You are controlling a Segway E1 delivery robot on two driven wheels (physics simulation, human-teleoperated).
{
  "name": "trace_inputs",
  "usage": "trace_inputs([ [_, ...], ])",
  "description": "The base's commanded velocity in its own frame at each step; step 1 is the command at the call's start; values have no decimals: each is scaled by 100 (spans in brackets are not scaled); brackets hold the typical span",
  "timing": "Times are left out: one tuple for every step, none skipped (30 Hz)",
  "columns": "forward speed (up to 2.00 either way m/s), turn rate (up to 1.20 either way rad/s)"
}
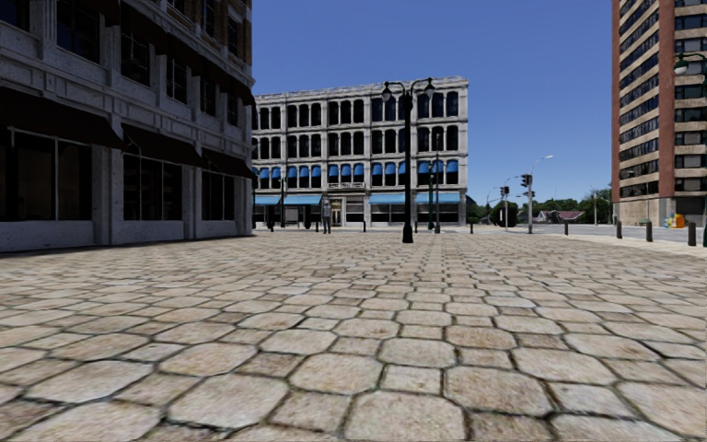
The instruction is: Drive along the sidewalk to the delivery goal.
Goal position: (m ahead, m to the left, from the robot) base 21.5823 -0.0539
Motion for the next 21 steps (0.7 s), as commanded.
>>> trace_inputs([
  [200,0],
  [200,0],
  [200,0],
  [200,0],
  [200,0],
  [200,0],
  [200,0],
  [200,0],
  [200,0],
  [200,0],
  [200,0],
  [200,0],
  [200,0],
  [200,0],
  [200,0],
  [200,0],
  [200,0],
  [200,0],
  [200,0],
  [200,0],
  [200,0],
])
